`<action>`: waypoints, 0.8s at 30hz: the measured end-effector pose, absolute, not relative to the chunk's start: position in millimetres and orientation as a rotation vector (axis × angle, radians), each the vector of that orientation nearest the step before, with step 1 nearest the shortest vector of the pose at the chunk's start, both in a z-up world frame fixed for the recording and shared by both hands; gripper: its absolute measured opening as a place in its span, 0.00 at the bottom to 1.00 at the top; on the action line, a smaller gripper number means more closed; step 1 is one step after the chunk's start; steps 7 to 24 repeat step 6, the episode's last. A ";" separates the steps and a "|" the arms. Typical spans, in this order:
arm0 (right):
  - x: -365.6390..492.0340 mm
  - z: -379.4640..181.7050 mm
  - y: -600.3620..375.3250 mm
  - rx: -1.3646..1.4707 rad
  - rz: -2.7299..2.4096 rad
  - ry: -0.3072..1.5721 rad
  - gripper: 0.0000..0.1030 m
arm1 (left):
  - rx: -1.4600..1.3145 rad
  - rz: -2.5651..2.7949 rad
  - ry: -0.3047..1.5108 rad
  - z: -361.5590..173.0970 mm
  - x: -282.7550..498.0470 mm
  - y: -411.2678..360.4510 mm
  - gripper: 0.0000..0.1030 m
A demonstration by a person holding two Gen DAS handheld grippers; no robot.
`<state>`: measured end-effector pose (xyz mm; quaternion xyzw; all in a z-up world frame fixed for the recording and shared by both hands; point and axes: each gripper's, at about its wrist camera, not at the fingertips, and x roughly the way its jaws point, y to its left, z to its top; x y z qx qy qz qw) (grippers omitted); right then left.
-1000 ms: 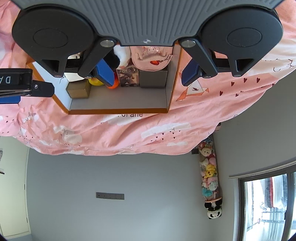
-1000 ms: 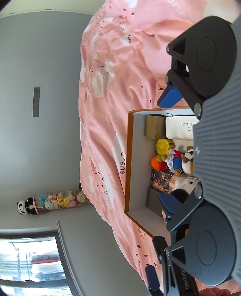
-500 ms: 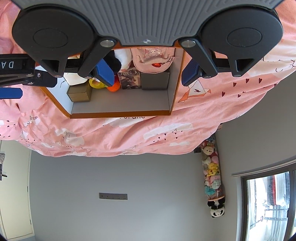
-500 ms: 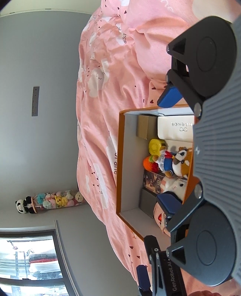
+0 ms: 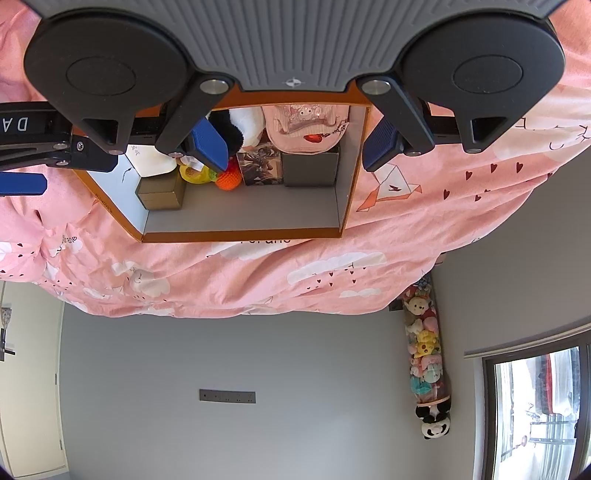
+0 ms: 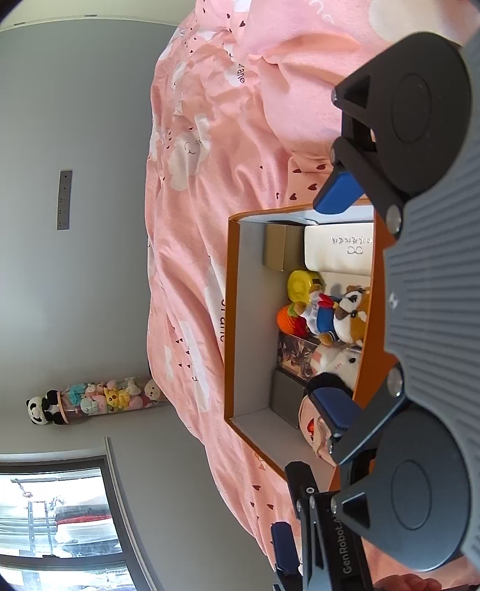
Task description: Organize objects
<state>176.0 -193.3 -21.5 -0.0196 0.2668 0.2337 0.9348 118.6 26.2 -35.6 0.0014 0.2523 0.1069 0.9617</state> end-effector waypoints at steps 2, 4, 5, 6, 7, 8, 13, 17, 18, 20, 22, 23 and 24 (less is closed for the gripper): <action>175.6 -21.8 -193.2 -0.040 0.479 0.548 0.97 | 0.000 0.218 0.515 -36.2 118.9 26.7 0.92; 175.5 -22.1 -193.1 -0.040 0.478 0.550 0.97 | -0.004 0.217 0.518 -36.4 118.6 26.8 0.92; 175.5 -22.4 -193.1 -0.040 0.478 0.551 0.98 | -0.007 0.218 0.518 -36.3 118.9 27.2 0.92; 175.4 -22.9 -193.2 -0.039 0.478 0.553 0.98 | -0.009 0.218 0.518 -36.2 118.8 27.3 0.92; 175.4 -22.9 -193.2 -0.039 0.478 0.553 0.98 | -0.009 0.218 0.518 -36.2 118.8 27.3 0.92; 175.4 -22.9 -193.2 -0.039 0.478 0.553 0.98 | -0.009 0.218 0.518 -36.2 118.8 27.3 0.92; 175.4 -22.9 -193.2 -0.039 0.478 0.553 0.98 | -0.009 0.218 0.518 -36.2 118.8 27.3 0.92; 175.4 -22.9 -193.2 -0.039 0.478 0.553 0.98 | -0.009 0.218 0.518 -36.2 118.8 27.3 0.92; 175.4 -22.9 -193.2 -0.039 0.478 0.553 0.98 | -0.009 0.218 0.518 -36.2 118.8 27.3 0.92; 175.4 -22.9 -193.2 -0.039 0.478 0.553 0.98 | -0.009 0.218 0.518 -36.2 118.8 27.3 0.92; 175.4 -22.9 -193.2 -0.039 0.478 0.553 0.98 | -0.009 0.218 0.518 -36.2 118.8 27.3 0.92; 175.4 -22.9 -193.2 -0.039 0.478 0.553 0.98 | -0.009 0.218 0.518 -36.2 118.8 27.3 0.92; 175.4 -22.9 -193.2 -0.039 0.478 0.553 0.98 | -0.009 0.218 0.518 -36.2 118.8 27.3 0.92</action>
